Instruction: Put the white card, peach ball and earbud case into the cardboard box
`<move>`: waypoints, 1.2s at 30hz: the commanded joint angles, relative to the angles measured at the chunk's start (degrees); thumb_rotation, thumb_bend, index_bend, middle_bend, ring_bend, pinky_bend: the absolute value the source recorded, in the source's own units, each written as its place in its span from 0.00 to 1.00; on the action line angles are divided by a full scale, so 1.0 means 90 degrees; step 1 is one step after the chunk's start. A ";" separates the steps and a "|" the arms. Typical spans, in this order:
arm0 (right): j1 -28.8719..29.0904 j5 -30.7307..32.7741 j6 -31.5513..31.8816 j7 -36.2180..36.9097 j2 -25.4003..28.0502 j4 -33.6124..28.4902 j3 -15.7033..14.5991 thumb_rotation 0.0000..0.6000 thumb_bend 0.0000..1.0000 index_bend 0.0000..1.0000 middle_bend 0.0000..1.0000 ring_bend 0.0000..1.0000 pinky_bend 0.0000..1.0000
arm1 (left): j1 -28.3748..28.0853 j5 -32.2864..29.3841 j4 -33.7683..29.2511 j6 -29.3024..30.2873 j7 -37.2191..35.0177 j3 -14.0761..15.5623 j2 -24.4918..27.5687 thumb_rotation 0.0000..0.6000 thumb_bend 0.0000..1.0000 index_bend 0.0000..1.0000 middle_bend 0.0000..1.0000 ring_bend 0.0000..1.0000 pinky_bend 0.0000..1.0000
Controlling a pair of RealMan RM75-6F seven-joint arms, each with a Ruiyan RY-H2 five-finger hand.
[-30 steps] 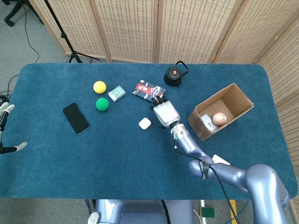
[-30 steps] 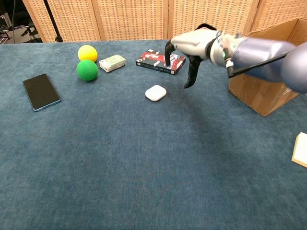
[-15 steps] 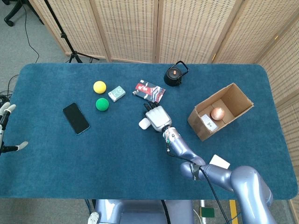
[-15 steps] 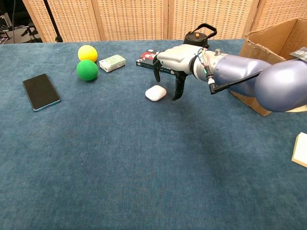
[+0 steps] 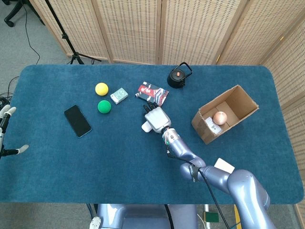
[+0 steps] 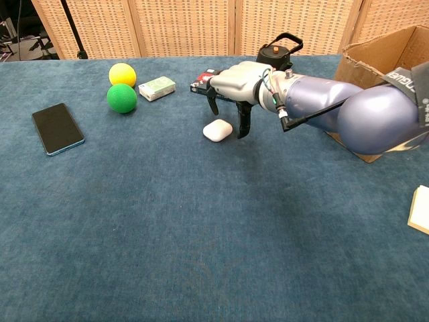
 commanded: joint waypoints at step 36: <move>0.0025 -0.0162 -0.0121 0.0503 -0.0182 0.0172 0.0221 1.00 0.41 0.53 0.13 0.00 0.12 | -0.0020 -0.0050 0.0047 -0.0103 -0.0094 -0.0014 0.0021 1.00 0.00 0.00 0.00 0.00 0.00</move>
